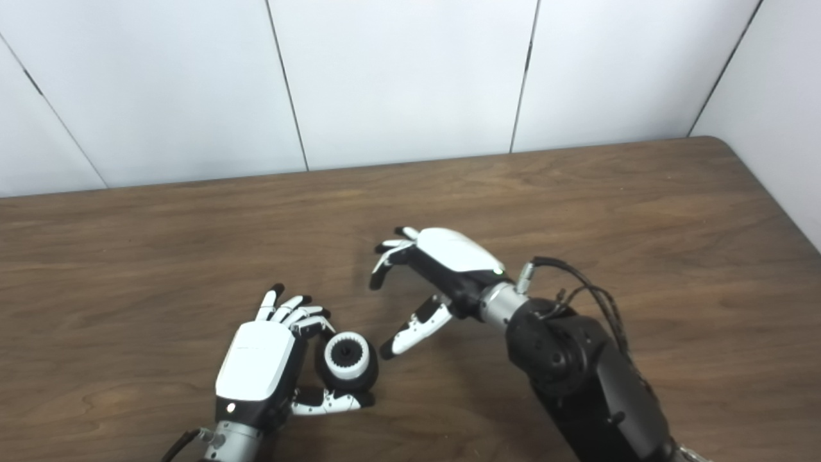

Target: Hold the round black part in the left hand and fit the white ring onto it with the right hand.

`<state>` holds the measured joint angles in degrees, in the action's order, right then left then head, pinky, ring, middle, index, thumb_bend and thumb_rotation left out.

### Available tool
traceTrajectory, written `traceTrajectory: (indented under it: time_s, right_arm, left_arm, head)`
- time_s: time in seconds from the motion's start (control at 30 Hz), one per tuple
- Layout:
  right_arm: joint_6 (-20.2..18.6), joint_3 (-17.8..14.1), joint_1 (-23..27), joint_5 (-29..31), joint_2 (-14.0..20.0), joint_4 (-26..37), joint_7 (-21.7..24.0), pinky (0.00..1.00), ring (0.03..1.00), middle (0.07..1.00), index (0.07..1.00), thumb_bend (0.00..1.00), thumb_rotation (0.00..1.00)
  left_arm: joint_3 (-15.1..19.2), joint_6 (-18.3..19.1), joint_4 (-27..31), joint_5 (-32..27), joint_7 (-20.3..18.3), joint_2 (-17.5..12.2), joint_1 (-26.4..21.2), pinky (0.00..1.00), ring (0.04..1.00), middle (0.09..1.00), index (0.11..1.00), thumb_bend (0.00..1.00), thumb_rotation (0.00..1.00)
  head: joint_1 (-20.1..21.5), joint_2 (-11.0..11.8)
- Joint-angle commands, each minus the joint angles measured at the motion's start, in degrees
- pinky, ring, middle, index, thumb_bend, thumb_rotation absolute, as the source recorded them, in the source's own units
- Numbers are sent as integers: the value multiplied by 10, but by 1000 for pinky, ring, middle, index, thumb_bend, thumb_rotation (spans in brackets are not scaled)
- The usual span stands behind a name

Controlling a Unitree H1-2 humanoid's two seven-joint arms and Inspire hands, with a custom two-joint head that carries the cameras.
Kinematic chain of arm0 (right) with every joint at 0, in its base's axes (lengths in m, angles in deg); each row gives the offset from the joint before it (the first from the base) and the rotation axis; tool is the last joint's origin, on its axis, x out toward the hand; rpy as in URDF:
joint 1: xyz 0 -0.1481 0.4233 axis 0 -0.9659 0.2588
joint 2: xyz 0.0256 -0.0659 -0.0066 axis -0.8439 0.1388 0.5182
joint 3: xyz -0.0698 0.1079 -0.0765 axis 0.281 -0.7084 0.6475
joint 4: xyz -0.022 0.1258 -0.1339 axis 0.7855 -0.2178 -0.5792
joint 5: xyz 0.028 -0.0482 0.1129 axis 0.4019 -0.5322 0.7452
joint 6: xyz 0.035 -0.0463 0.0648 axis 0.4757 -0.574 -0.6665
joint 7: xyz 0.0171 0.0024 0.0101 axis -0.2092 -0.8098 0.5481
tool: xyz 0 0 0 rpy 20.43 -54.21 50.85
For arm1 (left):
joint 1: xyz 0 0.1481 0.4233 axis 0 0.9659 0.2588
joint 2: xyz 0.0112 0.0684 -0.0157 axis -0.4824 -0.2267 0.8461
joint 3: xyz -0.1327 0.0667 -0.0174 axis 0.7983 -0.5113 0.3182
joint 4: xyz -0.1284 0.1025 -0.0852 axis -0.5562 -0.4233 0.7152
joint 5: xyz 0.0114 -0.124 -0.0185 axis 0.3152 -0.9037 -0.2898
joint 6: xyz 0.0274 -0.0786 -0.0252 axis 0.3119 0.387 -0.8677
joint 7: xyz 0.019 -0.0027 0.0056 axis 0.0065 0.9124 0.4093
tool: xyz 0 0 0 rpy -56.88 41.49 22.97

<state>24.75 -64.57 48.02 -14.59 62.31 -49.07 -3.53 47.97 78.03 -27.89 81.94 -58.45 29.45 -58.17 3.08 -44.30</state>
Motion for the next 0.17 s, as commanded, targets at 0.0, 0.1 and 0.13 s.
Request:
traceTrajectory:
  time_s: [0.0, 0.1, 0.13]
  right_arm:
    - [0, -11, 20, -2, 4, 24, -1, 1000, 994, 901, 666, 1000, 319]
    - [-5, -19, 18, 3, 8, 28, 2, 1000, 997, 906, 681, 1000, 321]
    - [-7, -22, 16, 5, 9, 29, 3, 1000, 998, 907, 683, 1000, 319]
  left_arm:
    - [-4, -12, -11, 3, -9, -8, 0, 1000, 860, 744, 483, 525, 59]
    - [-2, -14, -12, 1, -7, -9, 0, 1000, 858, 743, 483, 525, 59]
    - [-1, -14, -12, 1, -7, -10, 1, 1000, 858, 742, 483, 525, 59]
  head:
    - [0, -1]
    - [-1, -1]
    - [0, -1]
